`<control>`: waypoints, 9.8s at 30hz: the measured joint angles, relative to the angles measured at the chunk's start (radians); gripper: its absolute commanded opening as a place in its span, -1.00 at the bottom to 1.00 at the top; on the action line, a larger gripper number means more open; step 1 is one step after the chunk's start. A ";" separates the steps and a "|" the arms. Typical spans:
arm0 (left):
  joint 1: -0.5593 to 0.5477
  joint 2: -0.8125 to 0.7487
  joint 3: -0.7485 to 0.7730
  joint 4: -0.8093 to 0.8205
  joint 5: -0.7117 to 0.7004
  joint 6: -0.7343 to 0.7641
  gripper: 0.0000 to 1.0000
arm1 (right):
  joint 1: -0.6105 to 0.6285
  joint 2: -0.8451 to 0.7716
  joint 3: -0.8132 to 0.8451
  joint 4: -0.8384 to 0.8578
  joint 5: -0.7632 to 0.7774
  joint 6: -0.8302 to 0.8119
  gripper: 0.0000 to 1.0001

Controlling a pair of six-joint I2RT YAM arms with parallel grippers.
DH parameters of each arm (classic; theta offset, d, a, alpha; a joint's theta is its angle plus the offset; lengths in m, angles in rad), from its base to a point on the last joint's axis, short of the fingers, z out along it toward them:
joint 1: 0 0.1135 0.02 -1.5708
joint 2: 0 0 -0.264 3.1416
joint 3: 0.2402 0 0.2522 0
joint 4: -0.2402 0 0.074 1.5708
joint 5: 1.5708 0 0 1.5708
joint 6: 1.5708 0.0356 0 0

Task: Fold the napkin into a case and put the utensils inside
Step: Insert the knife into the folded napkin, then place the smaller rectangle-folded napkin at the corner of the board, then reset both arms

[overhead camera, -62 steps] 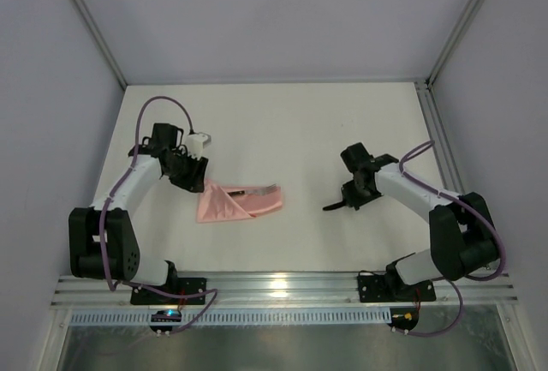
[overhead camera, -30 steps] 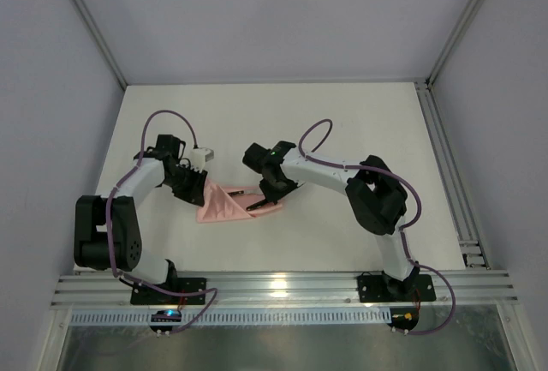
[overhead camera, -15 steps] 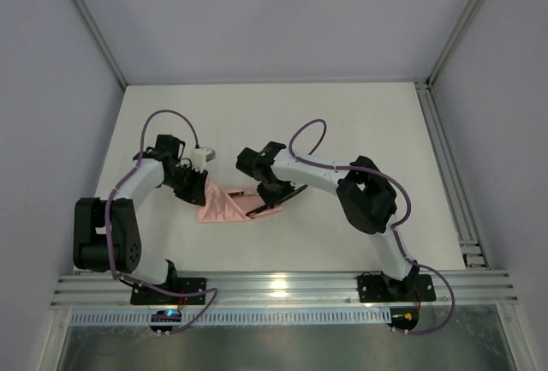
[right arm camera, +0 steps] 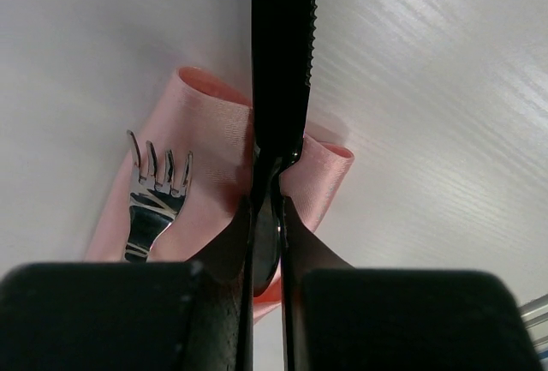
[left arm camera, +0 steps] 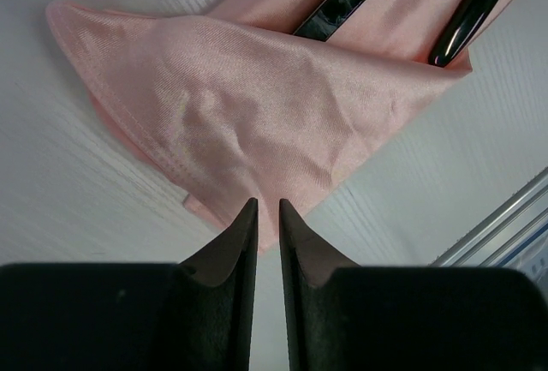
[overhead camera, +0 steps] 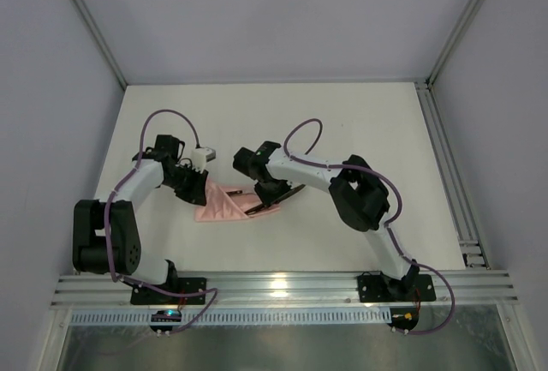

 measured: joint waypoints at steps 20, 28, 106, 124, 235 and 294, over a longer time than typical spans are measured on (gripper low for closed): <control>0.000 0.000 -0.004 0.000 0.010 0.002 -0.68 | 0.016 0.005 -0.009 0.188 -0.010 0.004 0.05; 0.000 0.000 -0.004 -0.006 0.009 0.002 -0.67 | 0.083 -0.116 -0.015 0.188 0.069 -0.167 0.09; 0.027 0.080 0.088 -0.139 -0.167 -0.020 -0.82 | -0.070 -0.156 -0.243 0.342 -0.242 -2.939 -0.70; 0.027 0.075 0.084 -0.140 -0.158 -0.001 -0.81 | 0.001 -0.053 0.020 0.193 -0.203 -2.850 -0.80; 0.686 0.056 0.274 -0.240 -0.109 0.086 -0.28 | -0.052 0.122 -0.047 1.138 -0.481 -1.184 0.98; -0.791 -0.386 0.228 -0.218 -0.584 -0.147 -0.21 | -0.677 -1.148 -0.883 0.586 0.173 -1.566 0.99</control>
